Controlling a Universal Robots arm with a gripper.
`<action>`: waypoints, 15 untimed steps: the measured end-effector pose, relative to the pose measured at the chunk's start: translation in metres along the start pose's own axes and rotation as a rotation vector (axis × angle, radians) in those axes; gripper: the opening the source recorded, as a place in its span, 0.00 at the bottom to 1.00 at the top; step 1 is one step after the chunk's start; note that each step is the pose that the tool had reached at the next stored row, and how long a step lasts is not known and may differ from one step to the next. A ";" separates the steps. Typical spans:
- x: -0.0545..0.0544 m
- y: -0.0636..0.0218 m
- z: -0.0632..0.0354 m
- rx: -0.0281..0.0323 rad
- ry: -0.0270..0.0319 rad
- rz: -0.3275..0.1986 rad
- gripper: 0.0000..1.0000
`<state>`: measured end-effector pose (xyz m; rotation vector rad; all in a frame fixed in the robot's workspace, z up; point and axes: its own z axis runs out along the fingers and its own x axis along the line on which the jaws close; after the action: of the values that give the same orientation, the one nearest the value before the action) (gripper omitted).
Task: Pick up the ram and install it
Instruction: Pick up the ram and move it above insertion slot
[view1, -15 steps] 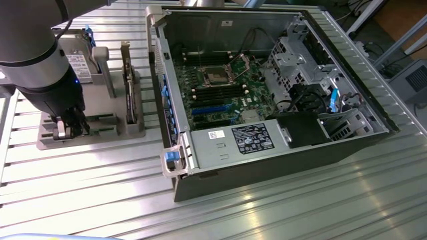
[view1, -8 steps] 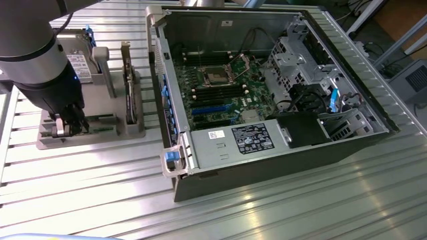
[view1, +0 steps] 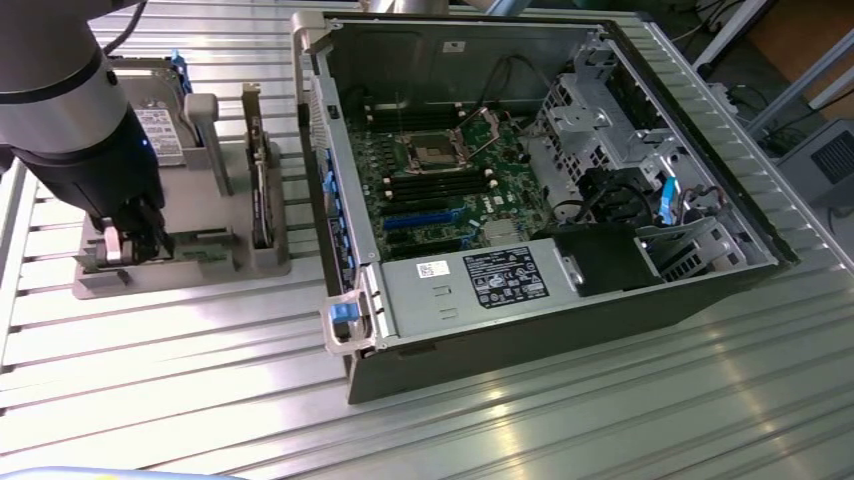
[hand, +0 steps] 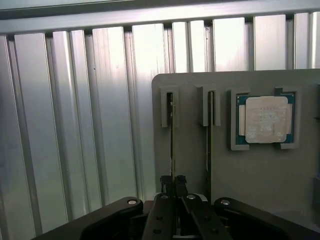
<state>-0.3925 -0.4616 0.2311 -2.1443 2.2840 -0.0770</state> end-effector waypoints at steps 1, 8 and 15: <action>0.000 -0.0001 -0.0024 0.0000 0.0001 0.000 0.12; 0.000 -0.0004 -0.0097 0.0000 0.0000 0.000 0.12; 0.000 -0.0006 -0.0133 -0.0001 0.0000 0.000 0.12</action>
<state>-0.3924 -0.4616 0.2444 -2.1444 2.2840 -0.0769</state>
